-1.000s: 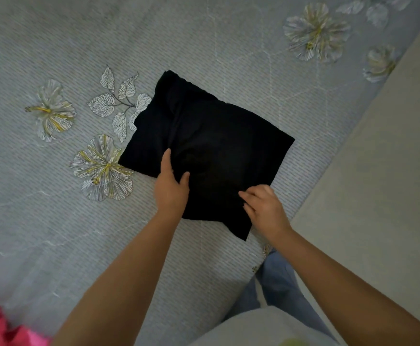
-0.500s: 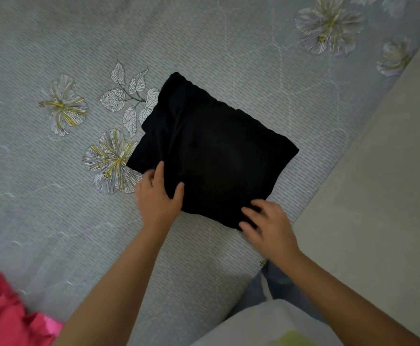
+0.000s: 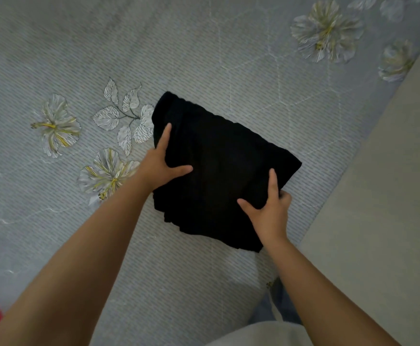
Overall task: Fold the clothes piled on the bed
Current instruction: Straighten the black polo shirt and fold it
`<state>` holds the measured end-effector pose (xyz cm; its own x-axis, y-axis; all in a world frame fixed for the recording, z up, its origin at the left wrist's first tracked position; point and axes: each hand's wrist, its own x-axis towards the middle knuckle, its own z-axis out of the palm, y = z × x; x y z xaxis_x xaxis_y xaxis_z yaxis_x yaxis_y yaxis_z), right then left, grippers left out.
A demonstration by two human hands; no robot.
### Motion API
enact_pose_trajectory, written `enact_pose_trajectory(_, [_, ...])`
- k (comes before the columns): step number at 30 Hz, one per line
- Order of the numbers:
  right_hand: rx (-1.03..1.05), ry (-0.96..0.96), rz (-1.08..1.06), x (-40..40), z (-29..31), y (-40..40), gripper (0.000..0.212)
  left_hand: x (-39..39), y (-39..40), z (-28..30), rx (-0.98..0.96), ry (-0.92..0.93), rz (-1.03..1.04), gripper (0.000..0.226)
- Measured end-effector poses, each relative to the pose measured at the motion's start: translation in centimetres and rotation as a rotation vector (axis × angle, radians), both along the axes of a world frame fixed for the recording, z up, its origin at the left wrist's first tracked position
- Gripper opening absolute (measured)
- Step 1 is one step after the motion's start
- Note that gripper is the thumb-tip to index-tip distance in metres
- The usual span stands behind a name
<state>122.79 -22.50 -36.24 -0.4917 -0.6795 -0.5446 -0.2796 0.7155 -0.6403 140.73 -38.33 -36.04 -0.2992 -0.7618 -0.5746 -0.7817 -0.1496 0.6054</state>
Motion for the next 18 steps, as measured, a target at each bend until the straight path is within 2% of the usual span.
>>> enact_pose_trajectory(7, [-0.064,-0.147,0.215,-2.4,0.1,-1.1,0.089,-0.8,1.8,0.4,0.094,0.238,0.149,0.099])
enact_pose_trajectory(14, [-0.083,-0.257,0.247,-7.6,2.3,-0.9,0.089,-4.2,3.6,1.9,0.163,0.418,0.332,0.087])
enact_pose_trajectory(18, [-0.095,-0.206,0.207,-12.1,5.2,-1.2,0.089,-8.5,4.3,4.3,0.155,0.425,0.372,0.088])
